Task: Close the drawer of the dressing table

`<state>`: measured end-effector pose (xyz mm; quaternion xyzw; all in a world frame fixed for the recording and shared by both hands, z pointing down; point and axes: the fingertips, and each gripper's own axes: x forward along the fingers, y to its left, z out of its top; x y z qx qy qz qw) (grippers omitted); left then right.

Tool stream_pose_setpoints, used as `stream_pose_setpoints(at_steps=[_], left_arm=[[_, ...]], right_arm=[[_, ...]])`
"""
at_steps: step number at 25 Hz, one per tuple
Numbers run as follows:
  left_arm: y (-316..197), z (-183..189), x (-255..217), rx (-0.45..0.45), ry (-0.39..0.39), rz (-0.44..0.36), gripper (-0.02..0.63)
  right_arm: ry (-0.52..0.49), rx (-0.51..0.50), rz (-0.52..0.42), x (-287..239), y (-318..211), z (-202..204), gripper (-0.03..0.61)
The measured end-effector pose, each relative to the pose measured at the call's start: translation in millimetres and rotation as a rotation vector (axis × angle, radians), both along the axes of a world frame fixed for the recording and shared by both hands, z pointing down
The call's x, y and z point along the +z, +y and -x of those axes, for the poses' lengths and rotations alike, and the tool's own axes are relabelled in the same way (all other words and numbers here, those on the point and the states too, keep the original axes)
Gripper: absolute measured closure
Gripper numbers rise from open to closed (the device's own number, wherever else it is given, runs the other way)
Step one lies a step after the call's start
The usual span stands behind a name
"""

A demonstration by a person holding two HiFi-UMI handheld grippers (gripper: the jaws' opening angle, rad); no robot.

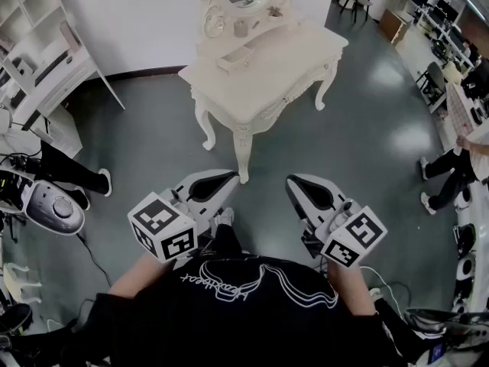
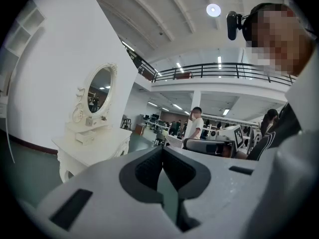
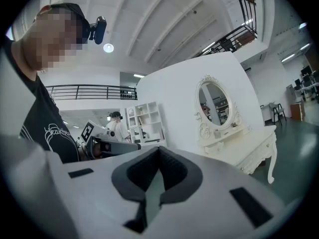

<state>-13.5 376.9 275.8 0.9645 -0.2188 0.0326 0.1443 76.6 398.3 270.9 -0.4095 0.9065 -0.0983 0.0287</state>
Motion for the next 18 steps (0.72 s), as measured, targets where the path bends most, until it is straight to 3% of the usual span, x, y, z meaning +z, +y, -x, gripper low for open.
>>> stream_pose_setpoints(at_steps=[7,14,18], left_arm=[[2.8,9.3,-3.4,-0.005,-0.005,-0.01,0.611],[-3.2,17.7,-8.8,-0.022,0.012,-0.02,0.611],[-12.6,20.5,-9.2,-0.024,0.019,-0.019,0.611]], right_arm=[[0.004,0.007,-0.032,-9.5,1.7,5.7,0.569],[0.064,-0.013,-0.039,-10.8,-3.2,15.4,0.367],[0.072,0.008,-0.035,-10.7,-17.1,12.3,0.319]])
